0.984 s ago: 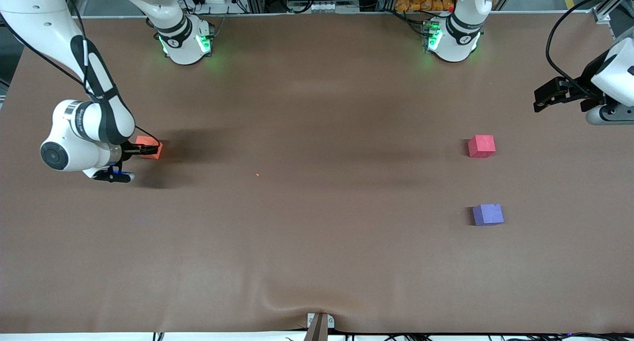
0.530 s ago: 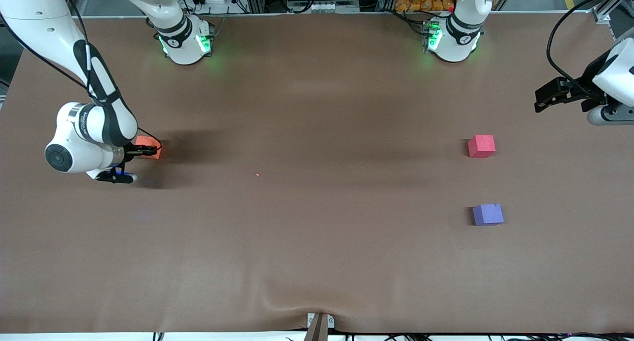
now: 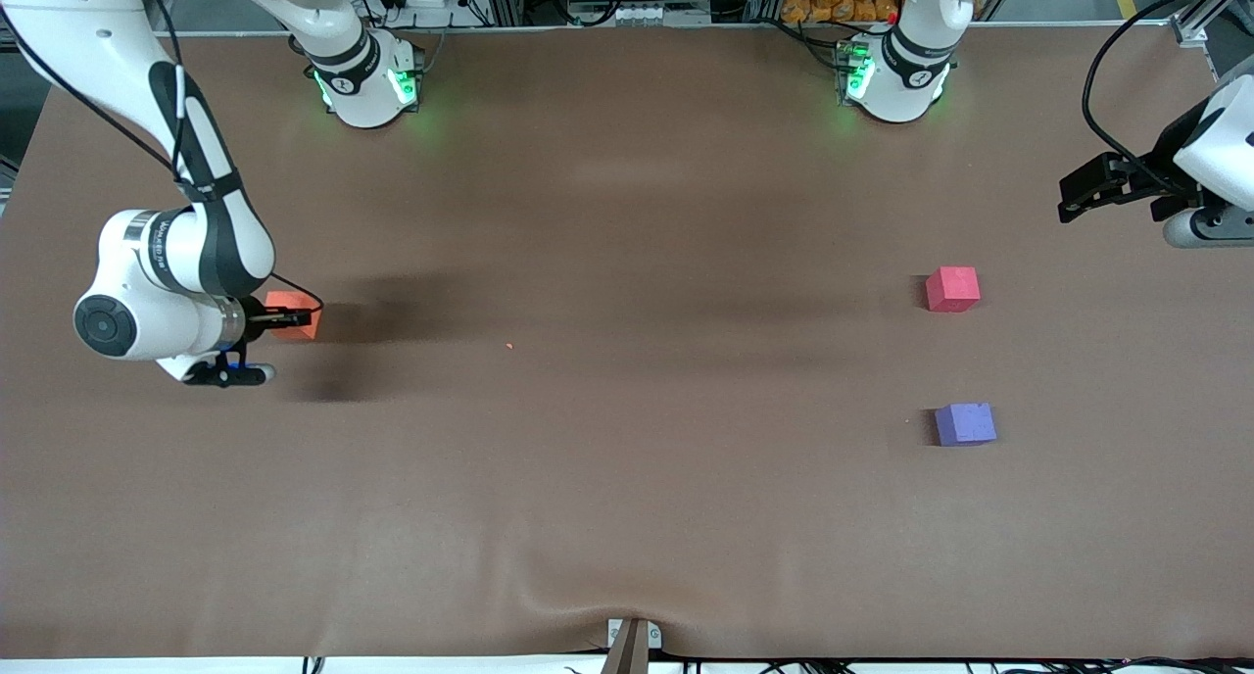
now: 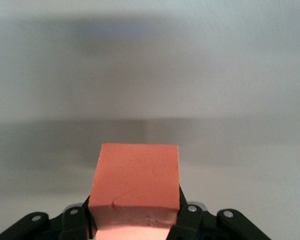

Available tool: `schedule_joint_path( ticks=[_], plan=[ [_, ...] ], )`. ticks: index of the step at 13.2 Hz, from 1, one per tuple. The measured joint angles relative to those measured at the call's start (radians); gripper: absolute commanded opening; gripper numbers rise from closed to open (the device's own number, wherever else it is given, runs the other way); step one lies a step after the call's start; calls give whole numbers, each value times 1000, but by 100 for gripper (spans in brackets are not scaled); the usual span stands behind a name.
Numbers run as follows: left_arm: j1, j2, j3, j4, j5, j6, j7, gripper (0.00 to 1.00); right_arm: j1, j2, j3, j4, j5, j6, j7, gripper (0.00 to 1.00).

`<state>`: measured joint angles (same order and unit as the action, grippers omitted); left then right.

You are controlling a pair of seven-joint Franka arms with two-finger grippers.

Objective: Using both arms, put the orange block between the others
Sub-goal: 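Carry the orange cube with the right gripper to the table middle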

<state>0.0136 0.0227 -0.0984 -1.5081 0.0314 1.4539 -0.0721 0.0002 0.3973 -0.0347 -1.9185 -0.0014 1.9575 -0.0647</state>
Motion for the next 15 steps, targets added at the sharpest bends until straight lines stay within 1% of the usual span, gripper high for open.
schedule_joint_path(
  ticks=[3,7,8,9,11,12,15],
  plan=[
    [0,0,0,0,0,0,0,100,117,29,5,134,1,-37,3,0],
    [0,0,0,0,0,0,0,100,314,163,11,303,23,-41,118,0],
    [0,0,0,0,0,0,0,100,358,193,11,334,46,-44,141,0],
    [0,0,0,0,0,0,0,100,393,217,11,356,86,-46,156,0],
    [0,0,0,0,0,0,0,100,441,248,10,386,181,-48,176,0],
    [0,0,1,0,0,0,0,100,456,255,10,399,211,-48,194,0],
    [0,0,1,-1,0,0,0,100,525,278,13,455,239,-46,350,0]
  ],
)
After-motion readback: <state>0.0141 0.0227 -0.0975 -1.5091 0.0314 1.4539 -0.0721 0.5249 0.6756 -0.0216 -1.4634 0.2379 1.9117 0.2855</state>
